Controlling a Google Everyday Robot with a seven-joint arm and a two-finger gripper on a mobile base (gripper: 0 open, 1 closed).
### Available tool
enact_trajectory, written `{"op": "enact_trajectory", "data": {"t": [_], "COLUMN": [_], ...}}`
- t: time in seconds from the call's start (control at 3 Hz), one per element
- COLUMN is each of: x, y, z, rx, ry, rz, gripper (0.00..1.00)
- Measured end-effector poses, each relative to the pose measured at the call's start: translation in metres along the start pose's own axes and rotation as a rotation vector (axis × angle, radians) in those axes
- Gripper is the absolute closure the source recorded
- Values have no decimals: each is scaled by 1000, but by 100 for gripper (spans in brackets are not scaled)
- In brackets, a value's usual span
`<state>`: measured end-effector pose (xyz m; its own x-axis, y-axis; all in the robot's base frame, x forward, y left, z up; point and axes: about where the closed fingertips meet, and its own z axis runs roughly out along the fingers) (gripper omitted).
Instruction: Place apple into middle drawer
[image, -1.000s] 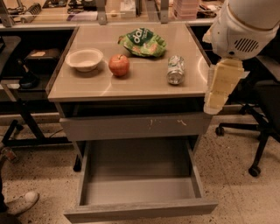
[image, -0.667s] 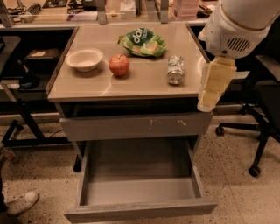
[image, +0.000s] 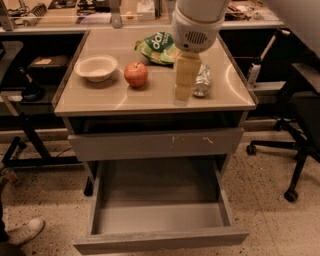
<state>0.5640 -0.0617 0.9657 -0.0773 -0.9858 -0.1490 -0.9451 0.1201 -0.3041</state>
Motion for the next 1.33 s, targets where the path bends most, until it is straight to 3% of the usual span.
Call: {"op": "enact_trajectory", "data": {"t": [0.33, 1.0, 1.33], "x": [-42, -52, -66], "y": [-17, -28, -58], "z": [16, 25, 46], "rx": [-16, -17, -38], "ry": [-5, -52, -105], "rz": [-46, -31, 3], "gripper": [0, 0, 0]}}
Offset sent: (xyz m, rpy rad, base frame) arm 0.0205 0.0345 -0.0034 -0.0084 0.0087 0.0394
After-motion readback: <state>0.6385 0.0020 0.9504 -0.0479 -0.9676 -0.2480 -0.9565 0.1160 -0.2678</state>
